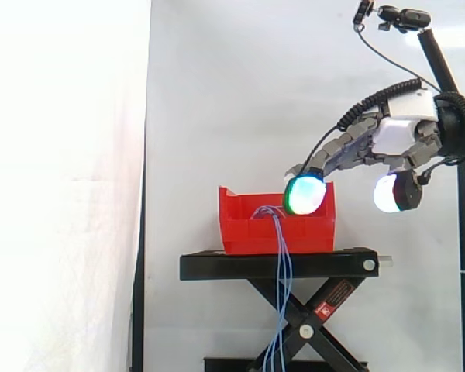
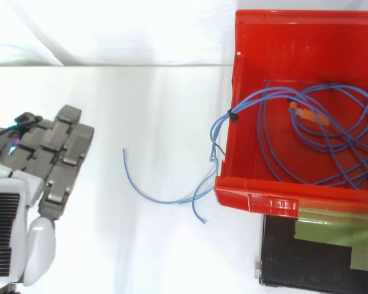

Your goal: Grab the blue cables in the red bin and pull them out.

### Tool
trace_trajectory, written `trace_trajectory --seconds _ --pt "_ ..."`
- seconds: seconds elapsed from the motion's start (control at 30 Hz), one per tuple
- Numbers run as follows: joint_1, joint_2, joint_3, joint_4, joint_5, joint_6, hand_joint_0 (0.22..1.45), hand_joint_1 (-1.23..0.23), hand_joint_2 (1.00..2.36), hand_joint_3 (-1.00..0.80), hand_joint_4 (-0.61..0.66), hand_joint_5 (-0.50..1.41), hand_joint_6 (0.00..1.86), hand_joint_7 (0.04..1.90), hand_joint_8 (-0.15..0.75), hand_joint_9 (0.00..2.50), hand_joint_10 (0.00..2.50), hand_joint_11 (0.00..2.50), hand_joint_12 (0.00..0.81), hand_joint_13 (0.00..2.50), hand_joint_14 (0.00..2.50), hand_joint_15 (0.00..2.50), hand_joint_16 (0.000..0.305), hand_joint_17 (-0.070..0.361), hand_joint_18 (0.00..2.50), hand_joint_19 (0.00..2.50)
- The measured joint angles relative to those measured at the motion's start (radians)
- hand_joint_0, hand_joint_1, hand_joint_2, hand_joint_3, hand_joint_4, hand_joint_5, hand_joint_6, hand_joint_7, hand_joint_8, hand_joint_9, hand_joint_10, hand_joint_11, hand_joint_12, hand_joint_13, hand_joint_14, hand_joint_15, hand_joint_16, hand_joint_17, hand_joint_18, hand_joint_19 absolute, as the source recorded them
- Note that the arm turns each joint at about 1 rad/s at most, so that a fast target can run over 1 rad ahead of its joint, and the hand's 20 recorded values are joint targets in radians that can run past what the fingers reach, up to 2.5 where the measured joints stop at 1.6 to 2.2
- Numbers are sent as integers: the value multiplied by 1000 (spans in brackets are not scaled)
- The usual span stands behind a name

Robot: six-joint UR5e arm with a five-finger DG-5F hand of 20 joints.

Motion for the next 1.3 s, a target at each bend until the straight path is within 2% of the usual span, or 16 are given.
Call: trace_trajectory --seconds 0.17,0.4,0.57,0.77,0.87,0.93,1.03,1.1,1.2,1.3 --pt "9 -6 0 7 2 -23 713 -958 1000 -1000 303 569 7 587 293 461 12 329 376 199 5 152 58 131 93 337" --pt "9 -75 0 72 -1 -35 716 -959 1000 -1000 303 573 8 584 293 462 12 333 375 201 6 153 58 130 98 337" --pt "12 -86 0 96 -3 -45 718 -962 1000 -1000 299 577 8 590 293 470 12 336 374 204 6 153 57 129 109 346" --pt "13 -87 13 93 -29 -110 719 -965 1000 -1000 297 585 6 592 294 478 12 331 373 207 6 154 57 129 118 345" --pt "12 -87 49 63 -59 -158 719 -966 1000 -1000 298 585 7 592 294 480 12 331 373 209 7 150 57 129 119 345" --pt "12 -87 92 21 -77 -204 720 -966 1000 -1000 298 585 8 592 294 481 12 328 373 210 6 156 57 129 120 341" --pt "11 -87 163 -53 -87 -274 720 -965 1000 -1000 299 586 8 592 294 480 12 331 374 212 5 152 57 129 123 346" --pt "9 -87 195 -98 -89 -309 718 -966 1000 -1000 297 586 7 592 296 480 12 338 374 212 7 155 57 129 123 342" --pt "3 -104 212 -111 -93 -330 720 -964 1000 -1000 299 585 7 592 294 481 12 340 373 211 5 152 57 129 123 345" --pt "-2 -130 216 -89 -97 -332 719 -965 1000 -1000 299 585 8 596 296 481 12 338 373 213 6 149 57 129 122 345"
